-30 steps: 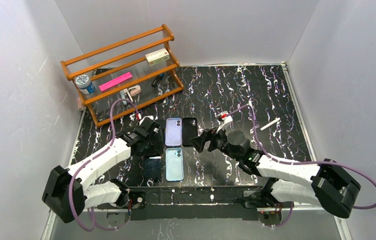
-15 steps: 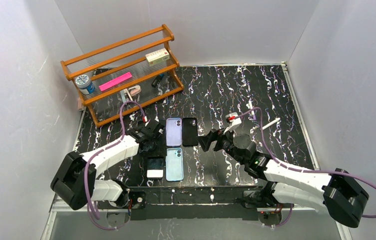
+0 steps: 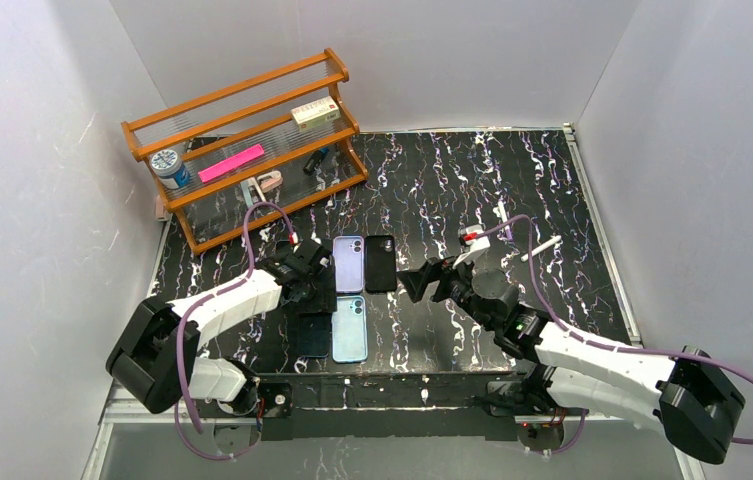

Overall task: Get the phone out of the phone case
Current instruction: Place the phone at the center of the board.

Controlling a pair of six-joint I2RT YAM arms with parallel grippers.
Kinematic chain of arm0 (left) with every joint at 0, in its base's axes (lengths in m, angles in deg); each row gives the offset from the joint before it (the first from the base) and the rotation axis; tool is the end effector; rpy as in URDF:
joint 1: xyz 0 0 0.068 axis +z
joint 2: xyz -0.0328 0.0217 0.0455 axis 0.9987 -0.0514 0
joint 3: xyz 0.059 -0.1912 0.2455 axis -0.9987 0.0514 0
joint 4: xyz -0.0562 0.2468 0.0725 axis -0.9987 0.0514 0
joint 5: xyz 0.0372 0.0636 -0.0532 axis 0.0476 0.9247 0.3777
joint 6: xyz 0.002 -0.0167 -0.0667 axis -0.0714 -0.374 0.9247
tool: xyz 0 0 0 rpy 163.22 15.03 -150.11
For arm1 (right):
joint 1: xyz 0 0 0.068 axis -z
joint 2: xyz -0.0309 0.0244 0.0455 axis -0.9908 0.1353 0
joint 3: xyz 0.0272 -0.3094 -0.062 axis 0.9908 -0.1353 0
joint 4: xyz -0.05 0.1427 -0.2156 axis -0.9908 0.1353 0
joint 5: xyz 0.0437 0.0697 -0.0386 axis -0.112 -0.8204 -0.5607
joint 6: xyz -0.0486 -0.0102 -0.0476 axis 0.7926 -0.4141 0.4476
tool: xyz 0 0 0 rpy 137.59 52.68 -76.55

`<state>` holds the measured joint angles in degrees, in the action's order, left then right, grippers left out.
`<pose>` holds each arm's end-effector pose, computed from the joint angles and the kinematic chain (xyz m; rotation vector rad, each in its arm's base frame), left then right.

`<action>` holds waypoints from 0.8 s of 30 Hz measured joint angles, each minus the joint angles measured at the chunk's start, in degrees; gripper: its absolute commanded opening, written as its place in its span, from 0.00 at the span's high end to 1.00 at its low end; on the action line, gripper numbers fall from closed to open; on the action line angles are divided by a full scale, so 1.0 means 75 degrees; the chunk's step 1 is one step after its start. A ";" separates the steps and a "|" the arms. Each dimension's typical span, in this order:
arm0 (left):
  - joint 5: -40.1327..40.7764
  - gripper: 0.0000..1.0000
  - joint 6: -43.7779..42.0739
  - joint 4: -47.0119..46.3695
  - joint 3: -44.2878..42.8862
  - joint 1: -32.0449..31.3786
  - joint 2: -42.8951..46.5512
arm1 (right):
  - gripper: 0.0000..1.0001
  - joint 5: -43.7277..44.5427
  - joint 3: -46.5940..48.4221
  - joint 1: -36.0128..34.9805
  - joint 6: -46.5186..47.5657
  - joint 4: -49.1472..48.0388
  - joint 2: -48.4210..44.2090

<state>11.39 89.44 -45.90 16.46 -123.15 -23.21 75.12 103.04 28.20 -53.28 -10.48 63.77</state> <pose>0.1981 -0.1342 0.2001 -0.0260 2.6457 -0.2318 0.1297 0.1498 0.2624 -0.1314 1.7375 0.8279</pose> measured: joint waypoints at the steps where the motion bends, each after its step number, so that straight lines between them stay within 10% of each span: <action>1: -0.0003 0.42 0.0000 0.0000 0.0000 0.0006 0.0000 | 0.01 0.0006 0.0000 0.0000 0.0000 0.0012 -0.0017; 24: -0.0254 0.07 0.0003 -0.0111 0.0012 0.0507 0.0425 | 0.01 0.0711 0.0003 0.0000 0.0259 0.1393 -0.1381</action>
<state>9.49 89.46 -46.73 16.55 -119.35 -20.02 80.46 103.06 28.20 -51.34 -0.03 53.41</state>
